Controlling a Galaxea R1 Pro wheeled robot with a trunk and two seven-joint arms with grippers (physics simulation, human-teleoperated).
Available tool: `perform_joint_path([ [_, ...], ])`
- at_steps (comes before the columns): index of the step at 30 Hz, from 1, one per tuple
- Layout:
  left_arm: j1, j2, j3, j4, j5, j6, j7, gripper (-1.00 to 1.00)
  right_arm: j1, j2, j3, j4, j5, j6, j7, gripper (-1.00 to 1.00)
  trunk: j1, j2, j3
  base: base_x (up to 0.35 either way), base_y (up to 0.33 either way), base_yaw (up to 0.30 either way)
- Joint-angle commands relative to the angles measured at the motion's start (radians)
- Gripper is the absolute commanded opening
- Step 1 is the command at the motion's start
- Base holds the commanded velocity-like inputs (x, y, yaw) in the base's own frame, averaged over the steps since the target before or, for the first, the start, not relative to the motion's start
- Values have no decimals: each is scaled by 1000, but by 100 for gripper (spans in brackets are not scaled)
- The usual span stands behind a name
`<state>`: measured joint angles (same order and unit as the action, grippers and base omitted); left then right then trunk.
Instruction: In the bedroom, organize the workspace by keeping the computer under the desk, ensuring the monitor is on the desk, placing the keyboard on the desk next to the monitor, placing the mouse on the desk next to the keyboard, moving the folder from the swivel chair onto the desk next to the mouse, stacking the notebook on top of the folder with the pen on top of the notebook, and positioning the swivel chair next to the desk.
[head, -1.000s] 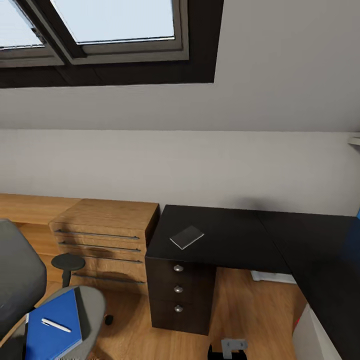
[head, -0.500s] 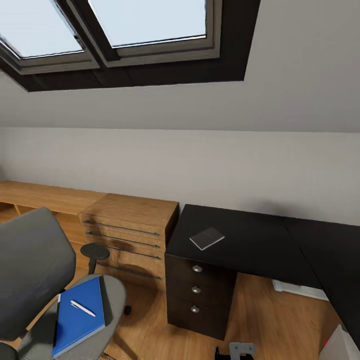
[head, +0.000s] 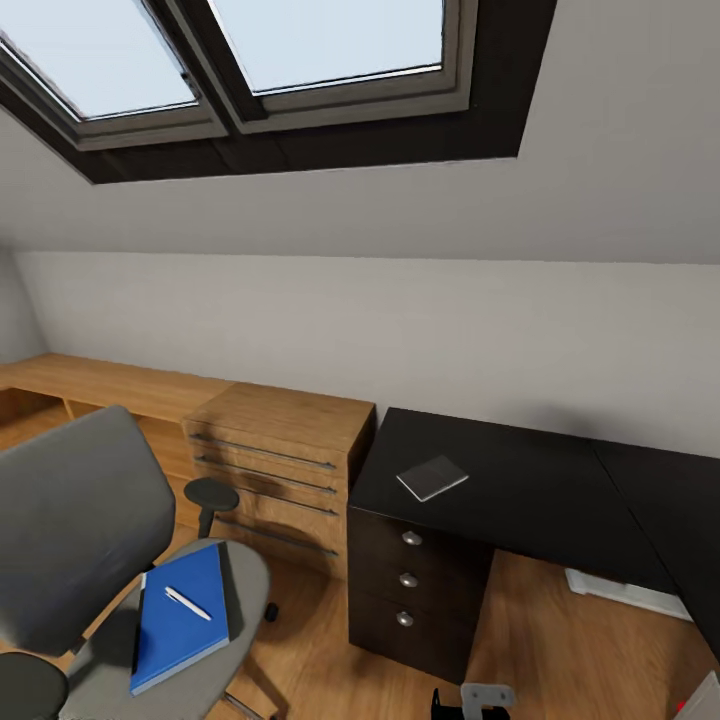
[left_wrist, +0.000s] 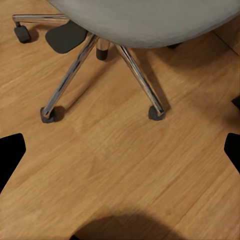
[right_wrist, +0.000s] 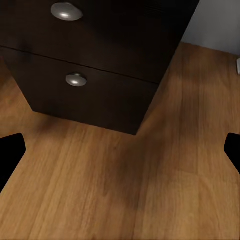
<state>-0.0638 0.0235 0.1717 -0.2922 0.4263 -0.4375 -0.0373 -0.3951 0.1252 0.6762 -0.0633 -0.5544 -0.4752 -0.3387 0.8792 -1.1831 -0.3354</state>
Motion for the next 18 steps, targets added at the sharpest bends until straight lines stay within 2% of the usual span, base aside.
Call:
perform_joint_path([
  [1, -1, 0, -1, 1, 9, -3, -4, 100, -1, 0, 9, 0, -6, -2, -5, 100, 0, -1, -1, 0, 0, 3],
  [4, -1, 1, -1, 1, 9, -3, -4, 100, 0, 1, 9, 0, -7, -3, -6, 100, 0, -1, -1, 0, 0, 1],
  [8, -1, 1, -1, 1, 9, -3, -4, 100, 0, 2, 9, 0, -10, -2, -6, 100, -15, 27, 11, 0, 0, 0],
  [18, -1, 2, -4, 1, 9, 1, -1, 100, 0, 2, 9, 0, -10, -3, -6, 100, -54, 97, 43, 0, 0, 248],
])
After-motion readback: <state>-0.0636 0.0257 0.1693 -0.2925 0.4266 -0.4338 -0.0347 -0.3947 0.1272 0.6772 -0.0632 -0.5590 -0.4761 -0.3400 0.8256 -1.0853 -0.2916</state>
